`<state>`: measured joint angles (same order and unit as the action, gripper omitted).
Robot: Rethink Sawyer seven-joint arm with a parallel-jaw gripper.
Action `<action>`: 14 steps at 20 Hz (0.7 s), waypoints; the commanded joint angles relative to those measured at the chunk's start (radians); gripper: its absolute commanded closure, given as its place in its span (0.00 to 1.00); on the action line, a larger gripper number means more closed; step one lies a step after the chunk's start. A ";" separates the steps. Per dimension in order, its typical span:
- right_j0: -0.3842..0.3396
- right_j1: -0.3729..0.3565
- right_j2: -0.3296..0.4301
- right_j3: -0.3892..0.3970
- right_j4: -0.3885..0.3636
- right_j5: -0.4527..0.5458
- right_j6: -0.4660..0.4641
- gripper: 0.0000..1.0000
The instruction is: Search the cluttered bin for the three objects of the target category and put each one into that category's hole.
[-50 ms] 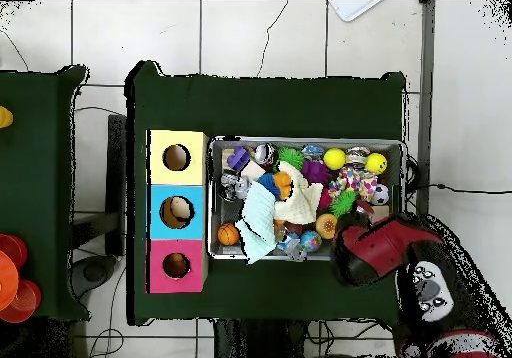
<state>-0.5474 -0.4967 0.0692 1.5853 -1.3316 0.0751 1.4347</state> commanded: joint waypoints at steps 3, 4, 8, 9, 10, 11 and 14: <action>0.033 0.139 -0.147 -0.143 0.020 0.034 0.236 0.00; 0.026 0.126 -0.136 -0.130 0.033 0.049 0.209 0.00; -0.027 0.056 -0.078 -0.068 0.091 0.116 0.075 0.00; -0.043 0.031 -0.062 -0.049 0.106 0.131 0.039 0.00; -0.065 0.005 -0.045 -0.027 0.119 0.143 0.002 0.00; -0.093 -0.031 -0.020 0.003 0.142 0.165 -0.051 0.00; -0.167 -0.145 0.043 0.093 0.208 0.225 -0.187 0.00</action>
<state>-0.6155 -0.5159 0.0065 1.5789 -1.2173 0.1050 1.4640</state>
